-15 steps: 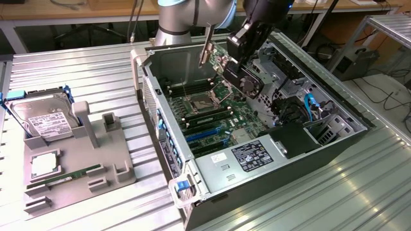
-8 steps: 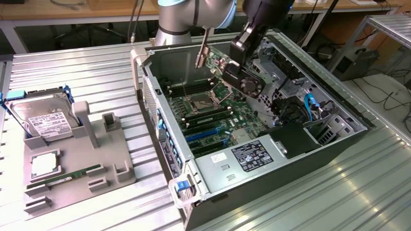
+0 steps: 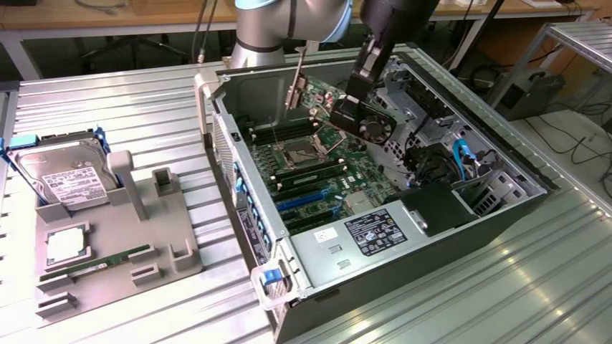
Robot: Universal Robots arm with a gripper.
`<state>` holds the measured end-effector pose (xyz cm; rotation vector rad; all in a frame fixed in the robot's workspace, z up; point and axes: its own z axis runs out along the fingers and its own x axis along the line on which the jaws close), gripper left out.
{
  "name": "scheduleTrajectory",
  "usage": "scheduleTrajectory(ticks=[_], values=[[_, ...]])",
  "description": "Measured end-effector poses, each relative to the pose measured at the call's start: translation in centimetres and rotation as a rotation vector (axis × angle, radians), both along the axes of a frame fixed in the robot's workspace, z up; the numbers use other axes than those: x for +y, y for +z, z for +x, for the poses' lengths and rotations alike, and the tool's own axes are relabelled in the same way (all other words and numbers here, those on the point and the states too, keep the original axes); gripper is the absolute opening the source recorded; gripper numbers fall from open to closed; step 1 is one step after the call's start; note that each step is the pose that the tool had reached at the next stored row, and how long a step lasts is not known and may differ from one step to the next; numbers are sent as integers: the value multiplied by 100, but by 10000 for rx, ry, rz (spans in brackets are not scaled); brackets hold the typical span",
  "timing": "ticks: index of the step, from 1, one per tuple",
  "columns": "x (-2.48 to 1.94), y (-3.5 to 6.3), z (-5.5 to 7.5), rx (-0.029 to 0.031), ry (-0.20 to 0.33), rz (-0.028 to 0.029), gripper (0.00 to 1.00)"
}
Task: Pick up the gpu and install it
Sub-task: 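Insert the gpu into the slot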
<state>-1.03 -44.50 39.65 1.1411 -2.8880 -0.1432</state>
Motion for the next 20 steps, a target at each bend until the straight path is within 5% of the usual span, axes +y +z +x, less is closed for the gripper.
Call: scheduleTrajectory(ticks=[20], values=[[0, -126, 0, -38, 4530, 0, 26]])
